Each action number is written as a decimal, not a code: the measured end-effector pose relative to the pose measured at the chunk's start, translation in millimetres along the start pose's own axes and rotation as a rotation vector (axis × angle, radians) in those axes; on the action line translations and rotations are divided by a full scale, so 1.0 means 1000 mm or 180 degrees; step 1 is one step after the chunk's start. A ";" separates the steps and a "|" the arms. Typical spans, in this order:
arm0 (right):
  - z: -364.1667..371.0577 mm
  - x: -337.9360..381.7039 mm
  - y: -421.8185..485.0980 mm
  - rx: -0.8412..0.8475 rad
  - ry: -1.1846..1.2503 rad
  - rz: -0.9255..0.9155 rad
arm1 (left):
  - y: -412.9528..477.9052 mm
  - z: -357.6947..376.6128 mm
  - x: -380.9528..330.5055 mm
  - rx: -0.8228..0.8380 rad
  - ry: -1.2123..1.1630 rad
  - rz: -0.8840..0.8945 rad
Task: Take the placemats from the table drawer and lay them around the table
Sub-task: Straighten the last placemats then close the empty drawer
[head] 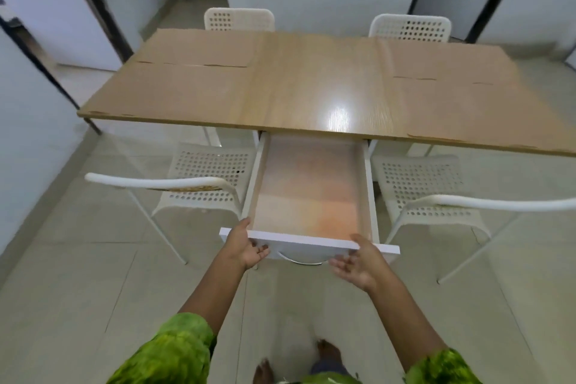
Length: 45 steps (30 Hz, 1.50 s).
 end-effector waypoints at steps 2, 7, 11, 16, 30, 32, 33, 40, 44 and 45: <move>0.007 -0.001 0.000 -0.0057 0.0947 -0.0099 | 0.003 0.002 -0.001 0.0076 -0.0198 -0.0043; 0.023 0.011 0.003 -0.0178 0.1622 -0.0341 | 0.008 0.015 -0.015 0.0333 -0.0335 0.0008; 0.037 0.034 0.014 -0.0306 0.1802 -0.0499 | 0.019 0.031 -0.035 0.0436 -0.0268 0.0068; 0.053 0.070 0.045 -0.0311 0.1873 -0.0566 | 0.040 0.058 -0.067 0.0494 -0.0116 0.0166; 0.085 0.177 0.129 -0.0054 0.1419 -0.0548 | 0.091 0.148 -0.144 0.0451 -0.0351 0.0528; 0.090 0.188 0.138 -0.0028 0.1429 -0.0583 | 0.096 0.155 -0.156 0.0488 -0.0283 0.0552; 0.092 0.193 0.144 -0.0029 0.1437 -0.0587 | 0.099 0.158 -0.163 0.0498 -0.0240 0.0556; 0.109 0.222 0.171 0.0095 0.1585 -0.0595 | 0.117 0.179 -0.198 0.0538 -0.0218 0.0581; 0.113 0.229 0.180 0.0105 0.1761 -0.0501 | 0.127 0.185 -0.202 0.0544 -0.0451 0.0489; 0.113 0.229 0.183 0.0118 0.1816 -0.0479 | 0.131 0.186 -0.202 0.0555 -0.0493 0.0471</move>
Point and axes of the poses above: each hand's wrist, its own y-axis towards the middle knuckle, its own z-axis out of the palm, x = y × z, the point moved 7 cm from there along y, towards the middle knuckle, and after that the axes turned 5 degrees about -z, right-handed, at the moved point
